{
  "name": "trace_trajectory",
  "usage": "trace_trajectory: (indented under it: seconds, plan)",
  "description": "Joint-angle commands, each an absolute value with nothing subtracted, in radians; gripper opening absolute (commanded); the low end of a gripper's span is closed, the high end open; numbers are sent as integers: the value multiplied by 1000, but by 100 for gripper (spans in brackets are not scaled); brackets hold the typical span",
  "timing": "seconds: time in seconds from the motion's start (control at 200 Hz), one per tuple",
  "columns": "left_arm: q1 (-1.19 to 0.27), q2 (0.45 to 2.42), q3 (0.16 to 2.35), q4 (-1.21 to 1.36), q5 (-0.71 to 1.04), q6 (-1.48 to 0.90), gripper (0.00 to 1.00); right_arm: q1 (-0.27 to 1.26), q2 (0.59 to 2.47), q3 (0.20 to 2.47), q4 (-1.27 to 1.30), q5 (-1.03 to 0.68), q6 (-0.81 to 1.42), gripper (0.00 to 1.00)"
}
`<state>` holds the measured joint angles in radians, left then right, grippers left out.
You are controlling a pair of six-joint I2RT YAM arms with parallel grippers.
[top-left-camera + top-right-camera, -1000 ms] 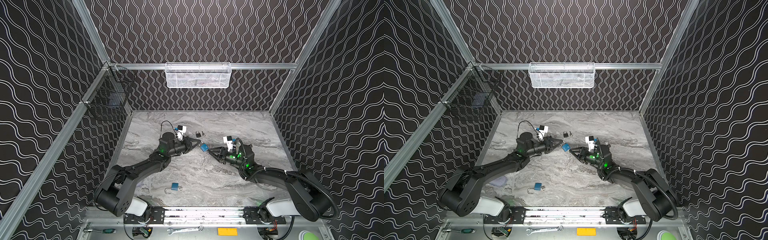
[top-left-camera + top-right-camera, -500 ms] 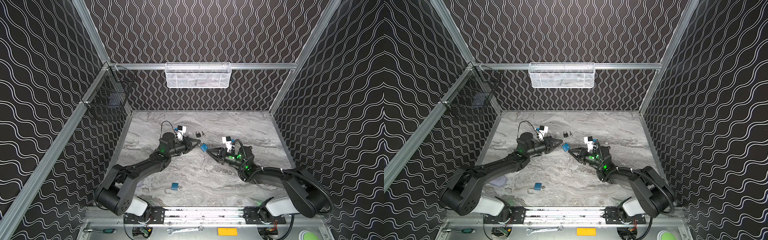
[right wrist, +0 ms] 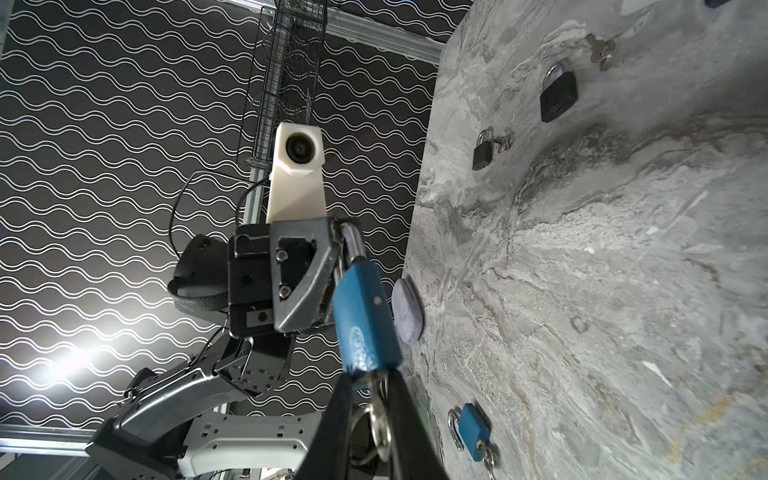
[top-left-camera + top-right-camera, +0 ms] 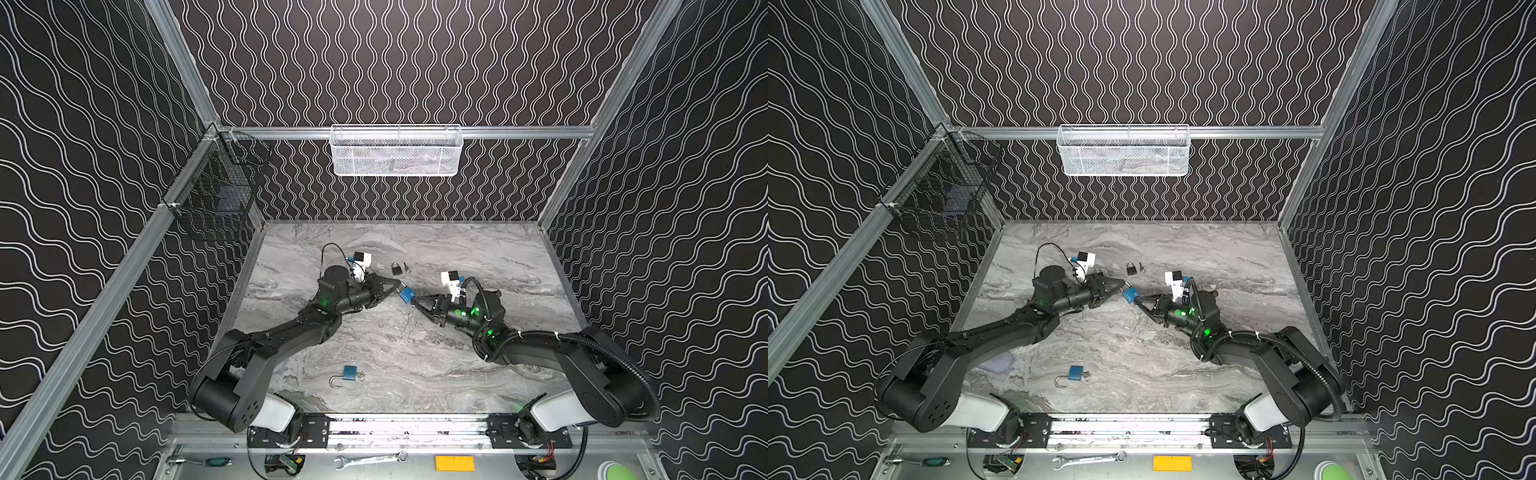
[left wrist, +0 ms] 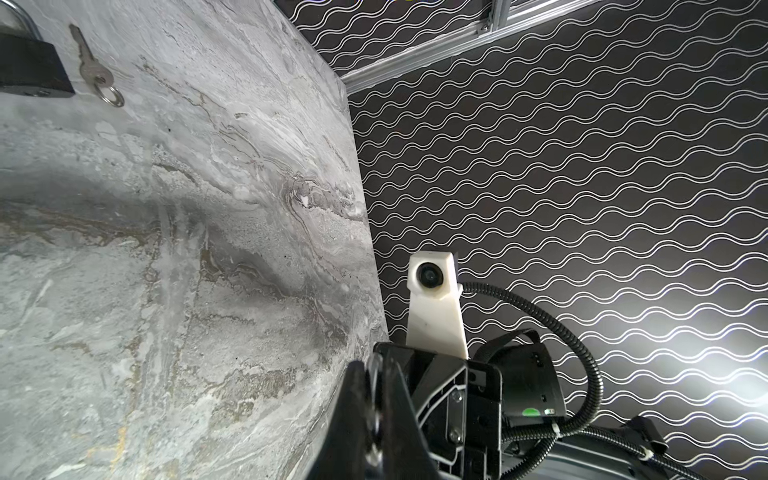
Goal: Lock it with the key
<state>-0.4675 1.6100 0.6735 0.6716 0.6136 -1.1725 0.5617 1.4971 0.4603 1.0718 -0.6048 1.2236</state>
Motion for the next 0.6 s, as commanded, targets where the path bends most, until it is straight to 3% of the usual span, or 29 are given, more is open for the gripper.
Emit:
trace_trajectory:
  seconds: [0.0,0.335,0.596]
  plan:
    - [-466,1606,670,728,616,-1171,0,563,1500,466,1127,-611,1234,14]
    - [-465,1605,666,743,615,-1178,0,563,1505,468,1127,-612,1234,0]
    - [-463,1601,660,751,591,-1186,0,563,1497,463,1083,-601,1213,0]
